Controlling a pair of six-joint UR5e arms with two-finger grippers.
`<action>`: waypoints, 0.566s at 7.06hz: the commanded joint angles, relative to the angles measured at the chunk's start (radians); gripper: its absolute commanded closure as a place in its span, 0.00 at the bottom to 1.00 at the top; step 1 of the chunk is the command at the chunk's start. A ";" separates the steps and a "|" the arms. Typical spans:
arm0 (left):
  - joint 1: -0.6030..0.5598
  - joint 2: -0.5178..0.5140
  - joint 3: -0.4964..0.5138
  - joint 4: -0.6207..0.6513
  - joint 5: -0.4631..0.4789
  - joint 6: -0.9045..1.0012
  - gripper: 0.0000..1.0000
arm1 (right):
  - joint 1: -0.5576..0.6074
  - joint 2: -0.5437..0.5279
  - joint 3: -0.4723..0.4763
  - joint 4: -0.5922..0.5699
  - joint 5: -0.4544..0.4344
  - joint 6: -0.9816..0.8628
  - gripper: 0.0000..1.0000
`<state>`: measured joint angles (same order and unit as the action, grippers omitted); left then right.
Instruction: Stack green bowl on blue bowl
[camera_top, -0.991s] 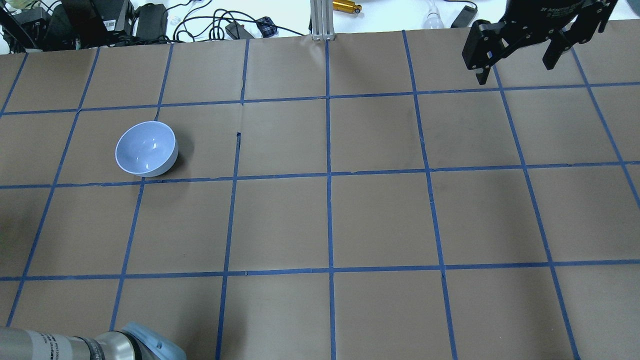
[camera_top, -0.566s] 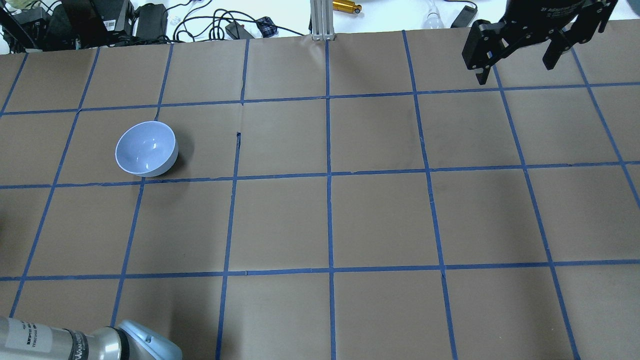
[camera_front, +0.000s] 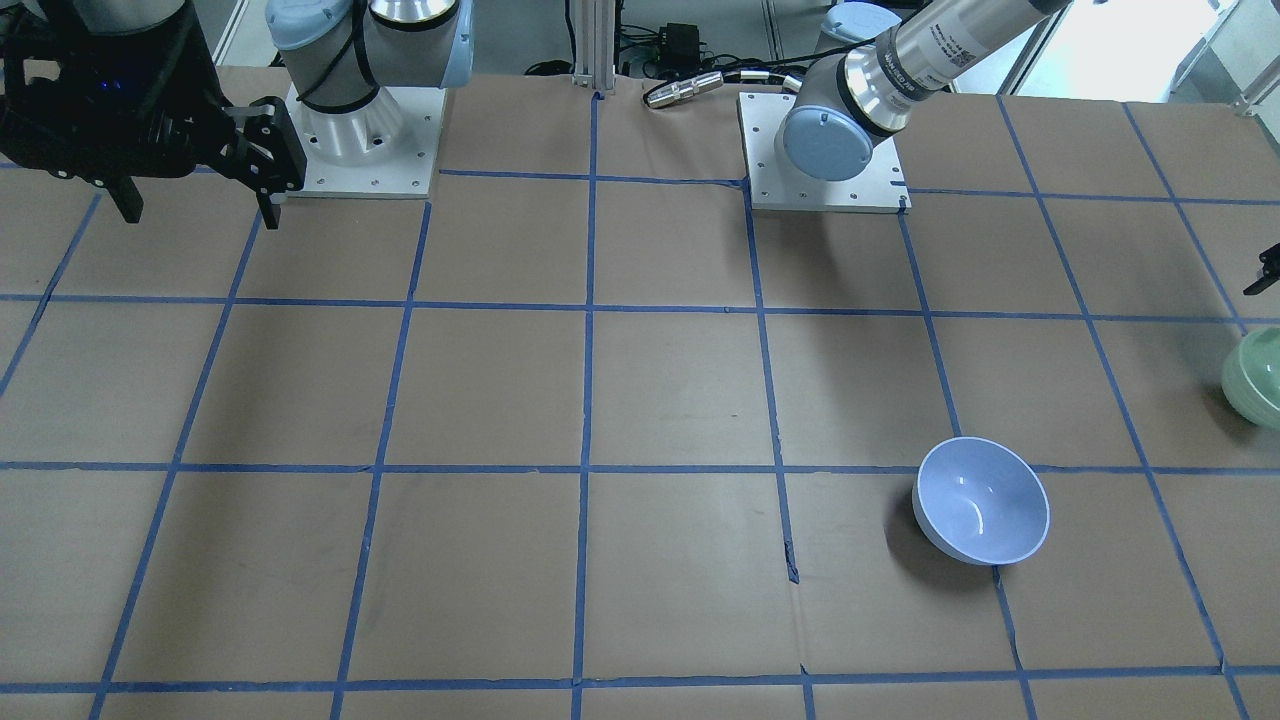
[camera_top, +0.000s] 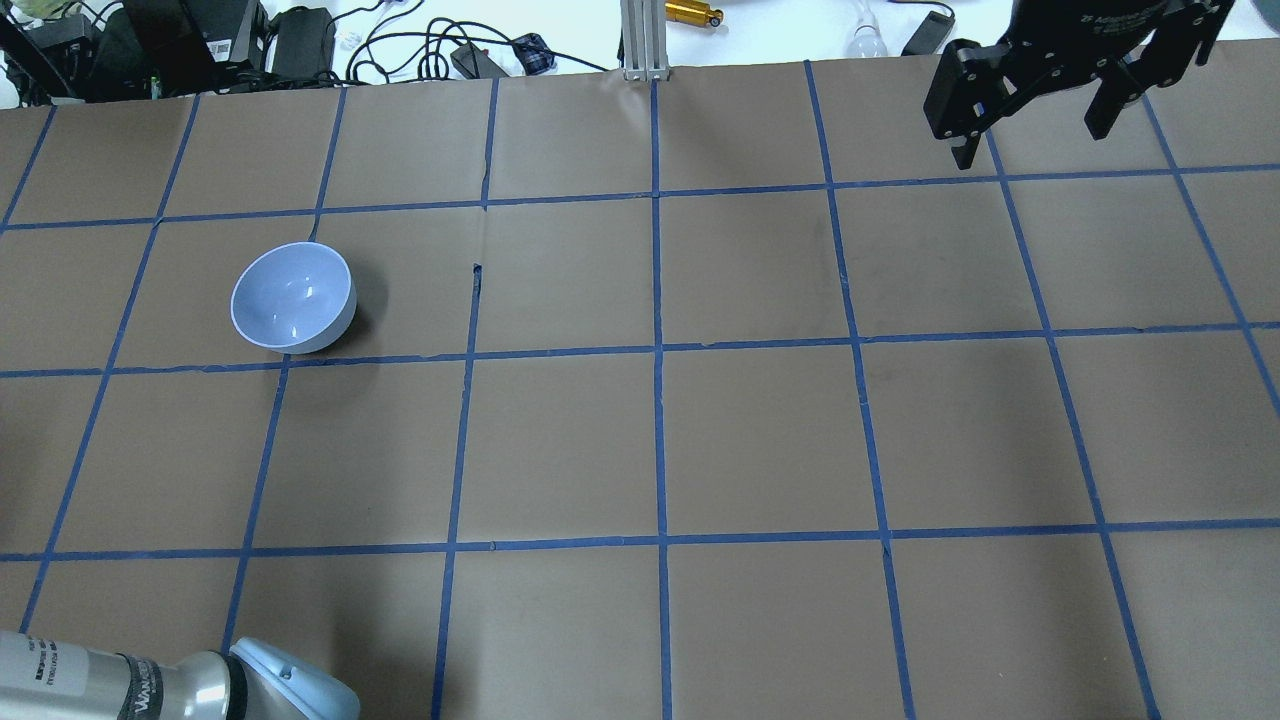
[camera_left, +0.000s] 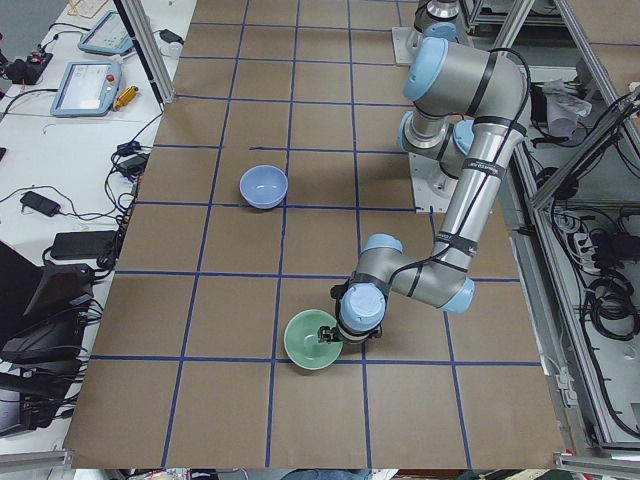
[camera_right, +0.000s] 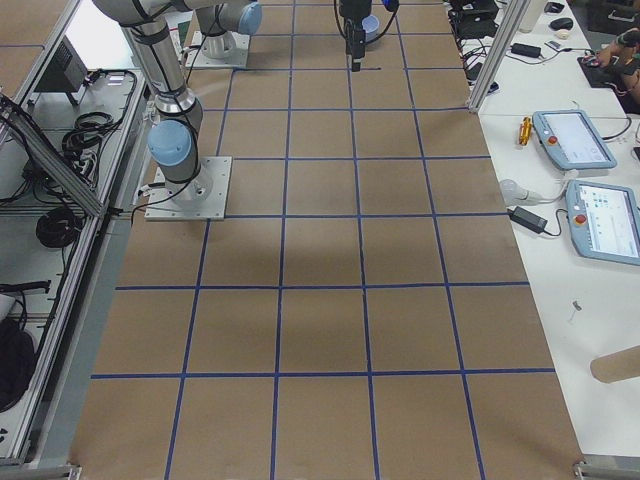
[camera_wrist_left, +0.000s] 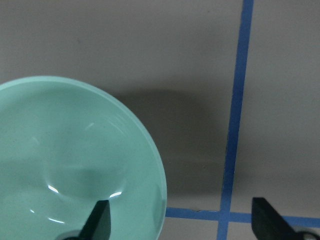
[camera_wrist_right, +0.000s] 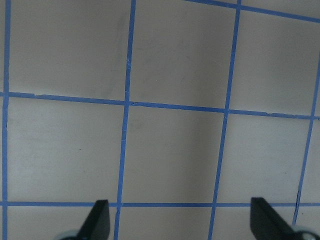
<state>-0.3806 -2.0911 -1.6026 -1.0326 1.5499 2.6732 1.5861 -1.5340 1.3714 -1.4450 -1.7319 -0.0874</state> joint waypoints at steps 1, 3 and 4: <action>-0.001 -0.004 -0.068 0.122 -0.001 0.002 0.00 | 0.000 0.000 0.000 0.000 0.000 0.000 0.00; -0.001 -0.009 -0.065 0.131 -0.001 0.005 0.01 | 0.000 0.000 0.000 0.000 0.000 0.000 0.00; -0.001 -0.012 -0.063 0.132 -0.004 0.007 0.03 | 0.000 0.000 0.000 0.000 0.000 0.000 0.00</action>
<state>-0.3819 -2.0999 -1.6660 -0.9052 1.5486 2.6782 1.5861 -1.5340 1.3714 -1.4450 -1.7319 -0.0874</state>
